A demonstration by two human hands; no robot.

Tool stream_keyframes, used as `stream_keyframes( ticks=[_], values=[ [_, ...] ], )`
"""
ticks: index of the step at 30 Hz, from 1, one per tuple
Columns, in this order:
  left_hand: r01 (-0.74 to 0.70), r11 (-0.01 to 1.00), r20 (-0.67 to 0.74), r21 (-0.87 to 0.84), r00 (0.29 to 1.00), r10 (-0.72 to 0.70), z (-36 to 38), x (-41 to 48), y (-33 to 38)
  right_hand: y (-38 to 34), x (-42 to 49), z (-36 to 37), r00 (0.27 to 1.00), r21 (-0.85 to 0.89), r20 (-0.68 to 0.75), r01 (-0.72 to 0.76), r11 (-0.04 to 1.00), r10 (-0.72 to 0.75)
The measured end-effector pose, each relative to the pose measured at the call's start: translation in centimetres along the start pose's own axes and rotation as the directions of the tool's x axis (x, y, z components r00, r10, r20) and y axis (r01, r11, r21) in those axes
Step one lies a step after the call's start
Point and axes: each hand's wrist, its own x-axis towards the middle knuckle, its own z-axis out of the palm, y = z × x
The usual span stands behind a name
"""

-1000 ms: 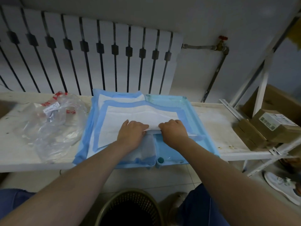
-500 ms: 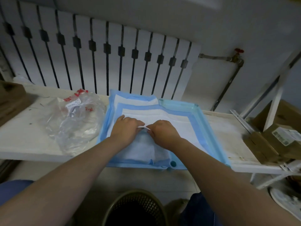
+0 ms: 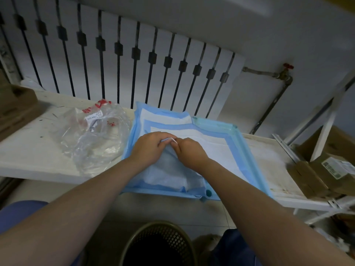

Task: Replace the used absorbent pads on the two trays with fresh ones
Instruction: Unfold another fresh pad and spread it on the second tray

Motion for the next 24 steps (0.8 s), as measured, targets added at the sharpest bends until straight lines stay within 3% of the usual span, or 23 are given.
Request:
stream_keyframes(
  ticks=[6,9,12,14,16,18,20,24],
  values=[
    [0.157,0.986,-0.111,0.057,0.982,-0.150,0.2,-0.3,-1.3,2.7,-1.8,0.8,0.987,-0.175,0.145,-0.050,0.983,0.076],
    [0.261,0.964,-0.182,0.046,0.951,-0.248,0.3,-0.4,-1.5,4.2,-3.0,0.9,0.978,-0.225,0.168,-0.085,0.971,0.125],
    [0.327,0.932,-0.231,0.154,0.929,-0.288,0.8,-0.1,-0.9,4.8,-3.5,0.8,0.978,-0.226,0.154,-0.105,0.968,0.142],
    [0.276,0.939,-0.227,0.206,0.947,-0.228,1.4,0.1,0.0,4.9,-3.4,0.8,0.979,-0.198,0.137,-0.121,0.973,0.150],
    [0.092,0.948,-0.115,0.304,0.992,-0.060,2.0,0.1,1.3,4.9,-3.3,0.7,0.980,-0.177,0.122,-0.134,0.975,0.157],
    [-0.140,0.884,0.033,0.447,0.990,0.140,2.7,0.0,2.3,4.8,-3.0,0.7,0.984,-0.177,0.103,-0.125,0.976,0.144],
    [-0.271,0.782,0.157,0.561,0.963,0.221,3.5,0.3,3.3,4.7,-2.9,0.8,0.989,-0.188,0.088,-0.104,0.977,0.122],
    [-0.144,0.741,0.121,0.656,0.989,0.085,4.6,0.8,4.4,5.7,-3.7,1.0,0.988,-0.223,0.090,-0.104,0.969,0.127]
  ],
)
